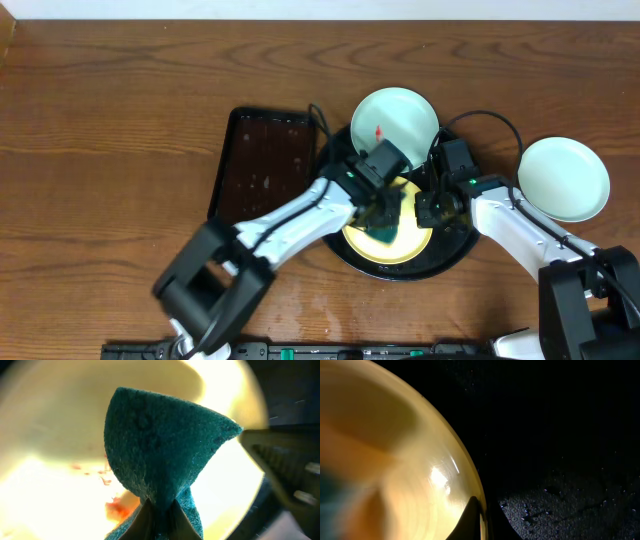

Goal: Clean dirty plates on tray and stack at the side
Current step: 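Scrub the yellow plate with the sponge while right gripper holds it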

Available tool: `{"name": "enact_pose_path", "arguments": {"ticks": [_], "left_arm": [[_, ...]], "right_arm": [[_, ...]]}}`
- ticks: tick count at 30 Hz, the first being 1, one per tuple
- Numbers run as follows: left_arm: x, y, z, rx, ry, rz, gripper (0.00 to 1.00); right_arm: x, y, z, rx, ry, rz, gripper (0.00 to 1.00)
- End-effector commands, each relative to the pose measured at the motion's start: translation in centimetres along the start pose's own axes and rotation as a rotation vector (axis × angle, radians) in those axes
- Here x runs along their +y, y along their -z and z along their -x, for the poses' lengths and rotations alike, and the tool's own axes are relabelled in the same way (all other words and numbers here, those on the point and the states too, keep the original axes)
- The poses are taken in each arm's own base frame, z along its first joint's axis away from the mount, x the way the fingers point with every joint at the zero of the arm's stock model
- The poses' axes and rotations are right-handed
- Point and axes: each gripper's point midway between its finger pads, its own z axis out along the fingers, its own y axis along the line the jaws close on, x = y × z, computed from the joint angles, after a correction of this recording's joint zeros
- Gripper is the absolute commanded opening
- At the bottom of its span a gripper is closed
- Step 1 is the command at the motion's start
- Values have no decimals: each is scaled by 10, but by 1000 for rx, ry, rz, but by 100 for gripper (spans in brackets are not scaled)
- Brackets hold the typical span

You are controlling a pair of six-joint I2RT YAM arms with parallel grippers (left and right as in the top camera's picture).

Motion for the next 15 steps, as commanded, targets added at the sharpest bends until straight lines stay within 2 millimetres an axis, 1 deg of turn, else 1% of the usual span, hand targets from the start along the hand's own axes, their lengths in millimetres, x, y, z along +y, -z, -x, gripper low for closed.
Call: {"name": "enact_pose_path", "arguments": {"ticks": [1,3,5,8,10,12,15], "left_arm": [[10,-17,-12,56,66,32,7],[27,-22,-13,60,81,101,7],[52,-20,-8,22,91,218,7],[96,-5,7,-84,88,438,7],[119,8,15,-136,79,564,7],[134,21,19,-168,64,661,7],[142,34,23,-186,28,737,7]], "right_arm": [[-3,-8,-11,43,-2,-6,1],[-4,-8,-13,50,-3,-8,1],[-4,-8,-14,52,-2,-8,1],[-4,-8,-14,55,-3,-9,1],[-4,-8,-15,57,-3,-9,1],[-4,-8,-15,58,-3,-10,1],[-4,-8,-15,59,-3,-10,1]]}}
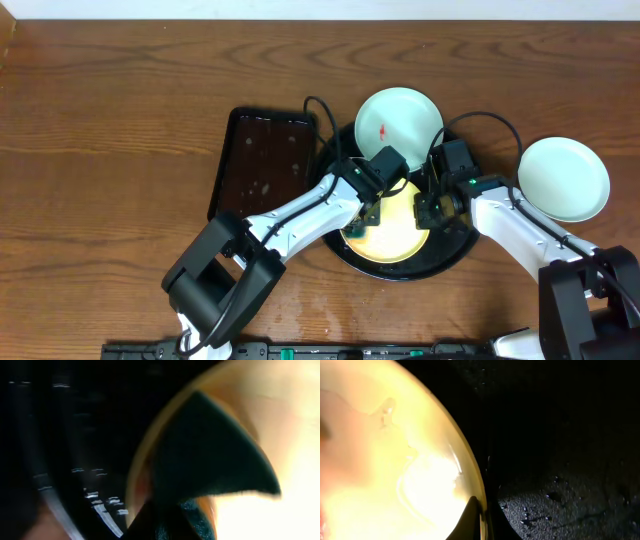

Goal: Clean dirty plates on tray and stack at the side
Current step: 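Scrub the yellow plate with the sponge while right gripper holds it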

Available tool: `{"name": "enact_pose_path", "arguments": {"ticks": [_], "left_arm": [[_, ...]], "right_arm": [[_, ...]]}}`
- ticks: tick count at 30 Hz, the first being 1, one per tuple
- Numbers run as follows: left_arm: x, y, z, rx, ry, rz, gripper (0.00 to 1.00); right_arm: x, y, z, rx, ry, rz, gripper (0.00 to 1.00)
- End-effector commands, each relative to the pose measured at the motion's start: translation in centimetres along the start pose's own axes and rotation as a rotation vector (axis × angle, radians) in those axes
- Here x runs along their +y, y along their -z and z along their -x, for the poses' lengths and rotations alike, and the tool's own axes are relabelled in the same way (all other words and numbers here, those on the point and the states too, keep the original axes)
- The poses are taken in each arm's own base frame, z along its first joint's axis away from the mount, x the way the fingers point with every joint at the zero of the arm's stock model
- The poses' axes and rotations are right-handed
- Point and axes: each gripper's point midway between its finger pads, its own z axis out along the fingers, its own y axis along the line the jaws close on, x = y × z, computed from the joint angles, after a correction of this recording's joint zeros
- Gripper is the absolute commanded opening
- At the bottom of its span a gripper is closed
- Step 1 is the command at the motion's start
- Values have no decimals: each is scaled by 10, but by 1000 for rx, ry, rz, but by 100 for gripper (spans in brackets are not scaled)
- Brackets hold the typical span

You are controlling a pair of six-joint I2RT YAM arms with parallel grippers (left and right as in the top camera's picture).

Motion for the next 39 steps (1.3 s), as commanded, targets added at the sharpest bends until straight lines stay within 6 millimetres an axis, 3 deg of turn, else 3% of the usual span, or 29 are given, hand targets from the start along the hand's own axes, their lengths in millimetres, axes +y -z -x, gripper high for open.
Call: {"name": "enact_pose_path", "arguments": {"ticks": [1,4,6,10,13,16,25,29,32,39], "left_arm": [[68,-9,22,-127,-16,322,8],[62,-10,24,-130,-7,293,8],[47,-14,20,-98,5,216,7],[-6,-20,7,17,29,-62,8],[-50,-14,-3,106,25,-288,7],[-79,-6,-11,163,4,-432,7],[-109,8,-46,281,-65,-551,7],[-108,8,-51,287,-109,-548,7],[-87,-3,-43,254,-83,-445,7],[10,-29,-5,125,28,-49,8]], "right_arm": [[-8,-8,-11,41,0,-32,1],[-8,-8,-12,45,0,-33,1],[-8,-8,-12,45,0,-33,1],[-8,-8,-12,45,0,-33,1],[-8,-8,-12,45,0,-32,1],[-8,-8,-12,45,0,-32,1],[-8,-8,-12,45,0,-33,1],[-8,-8,-12,45,0,-32,1],[-8,-8,-12,44,0,-32,1],[-8,-8,-12,45,0,-32,1]]}}
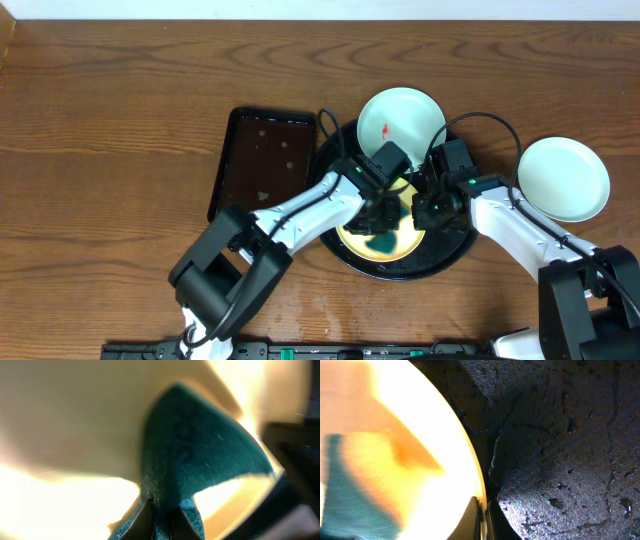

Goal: Clean dirty plates on tray and stack at the side
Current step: 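Scrub the yellow plate with the sponge while right gripper holds it, then return the green sponge to the small black tray with left gripper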

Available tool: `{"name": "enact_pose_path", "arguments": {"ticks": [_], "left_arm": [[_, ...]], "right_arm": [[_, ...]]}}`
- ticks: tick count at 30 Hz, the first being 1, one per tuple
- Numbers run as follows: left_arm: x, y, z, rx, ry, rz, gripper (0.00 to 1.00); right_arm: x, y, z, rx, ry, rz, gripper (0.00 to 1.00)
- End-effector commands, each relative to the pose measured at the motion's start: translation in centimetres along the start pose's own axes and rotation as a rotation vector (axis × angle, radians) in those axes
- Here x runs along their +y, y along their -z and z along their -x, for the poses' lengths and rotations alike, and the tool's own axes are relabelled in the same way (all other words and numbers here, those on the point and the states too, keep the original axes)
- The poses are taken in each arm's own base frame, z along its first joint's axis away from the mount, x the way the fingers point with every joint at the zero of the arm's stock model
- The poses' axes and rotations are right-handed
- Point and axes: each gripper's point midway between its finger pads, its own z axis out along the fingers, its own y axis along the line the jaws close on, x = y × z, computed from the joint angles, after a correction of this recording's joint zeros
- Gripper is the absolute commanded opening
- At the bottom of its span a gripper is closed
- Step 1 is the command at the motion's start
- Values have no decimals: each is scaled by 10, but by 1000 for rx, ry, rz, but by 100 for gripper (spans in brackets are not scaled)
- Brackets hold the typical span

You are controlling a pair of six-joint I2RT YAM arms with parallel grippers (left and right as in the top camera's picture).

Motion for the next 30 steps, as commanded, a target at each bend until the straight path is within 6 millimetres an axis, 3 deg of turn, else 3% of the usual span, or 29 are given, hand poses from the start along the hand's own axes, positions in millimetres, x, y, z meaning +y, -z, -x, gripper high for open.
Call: {"name": "enact_pose_path", "arguments": {"ticks": [1,5,9,16,23,30], "left_arm": [[90,3,25,-113,83,343,7],[132,22,33,-169,108,534,7],[140,36,42,-226,98,605,7],[125,59,60,-308,92,595,7],[98,79,63,-329,90,483,8],[73,133,59,-418,83,333,8]], "right_arm": [[-14,-8,-10,36,-1,-64,1],[-14,-8,-10,36,-1,-64,1],[-14,-8,-11,37,-1,-65,1],[-14,-8,-11,40,-1,-66,1],[-14,-8,-12,44,-1,-67,1],[-15,-8,-13,47,-2,-67,1]]}}
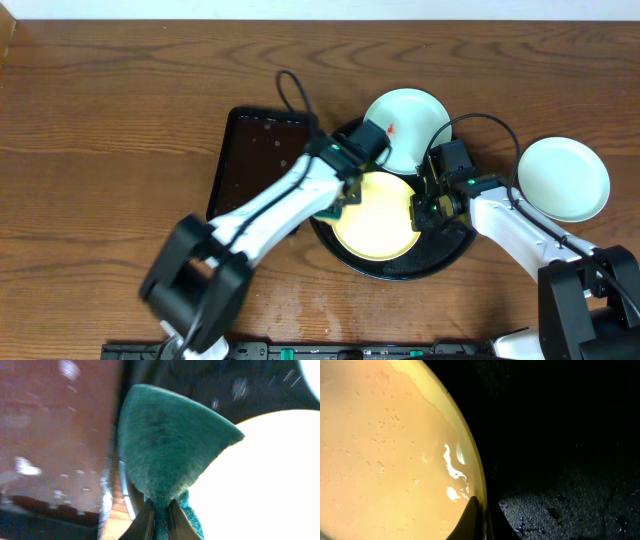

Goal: Clean dirty plates on tray and stack at the side
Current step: 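Return the green sponge to the small black tray with left gripper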

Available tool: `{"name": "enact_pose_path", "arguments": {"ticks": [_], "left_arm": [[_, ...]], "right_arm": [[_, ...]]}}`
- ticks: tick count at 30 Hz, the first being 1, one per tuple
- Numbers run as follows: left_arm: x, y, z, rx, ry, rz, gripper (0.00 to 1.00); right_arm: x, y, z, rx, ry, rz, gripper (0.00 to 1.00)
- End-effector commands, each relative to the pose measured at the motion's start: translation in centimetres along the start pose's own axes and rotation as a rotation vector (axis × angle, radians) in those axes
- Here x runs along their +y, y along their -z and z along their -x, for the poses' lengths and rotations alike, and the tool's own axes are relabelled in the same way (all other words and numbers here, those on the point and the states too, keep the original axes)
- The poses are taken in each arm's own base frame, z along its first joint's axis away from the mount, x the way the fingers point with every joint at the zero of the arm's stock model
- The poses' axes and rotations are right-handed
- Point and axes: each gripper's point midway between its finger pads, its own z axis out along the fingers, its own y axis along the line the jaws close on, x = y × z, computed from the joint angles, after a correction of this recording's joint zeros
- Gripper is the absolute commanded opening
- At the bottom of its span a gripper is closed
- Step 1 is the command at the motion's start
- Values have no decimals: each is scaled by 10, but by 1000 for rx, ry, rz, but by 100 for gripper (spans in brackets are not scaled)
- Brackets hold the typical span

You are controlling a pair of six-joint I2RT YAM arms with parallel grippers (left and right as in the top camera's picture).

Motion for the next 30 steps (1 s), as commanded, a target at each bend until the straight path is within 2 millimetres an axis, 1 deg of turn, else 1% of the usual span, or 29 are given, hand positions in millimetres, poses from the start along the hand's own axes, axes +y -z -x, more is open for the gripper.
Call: {"name": "enact_pose_path", "arguments": {"ticks": [1,3,6,7,9,10,12,15,18,20,21,22,23,24,25,26,27,30], "left_arm": [[12,45,24,-122,22,-41,7],[20,62,29,-152,30,-59,8],[42,80,37,-184,54,-59,7],[51,83,39,-188,58,-50,7],[70,81,45,-186,71,-12,8],[80,76,46,-176,87,8,7],[97,61,47,-151,126,40,8],[115,30,43,-107,169,83,8],[125,-2,37,-69,191,111,8],[128,-17,35,-50,193,125,9],[128,-21,36,-45,181,129,9],[129,-23,37,-44,169,130,12],[129,-23,38,-45,166,129,17],[129,-22,39,-49,169,126,37],[128,-18,40,-52,171,114,50],[125,-12,42,-56,167,96,54],[124,-4,44,-65,169,81,54],[121,28,50,-109,180,29,59]], "right_arm": [[-21,-7,-10,31,-1,-99,1],[-21,-7,-9,31,-1,-98,1],[-21,-7,-9,31,-1,-98,1],[-21,-7,-9,31,-1,-98,1],[-21,-7,-9,30,0,-98,1],[-21,-7,-9,28,0,-97,1],[-20,-7,-7,22,2,-96,1],[-20,-7,-5,13,13,-93,1],[-19,-8,-4,10,13,-89,1],[-18,-8,-4,12,13,-83,1],[-17,-8,-5,14,13,-76,1],[-16,-8,-5,15,13,-71,1],[-16,-8,-5,15,13,-70,1],[-16,-8,-5,15,13,-70,1],[-16,-8,-5,14,13,-71,1],[-16,-8,-4,11,14,-70,1],[-15,-8,-3,5,15,-69,1],[-14,-7,4,-17,34,-63,1]]}}
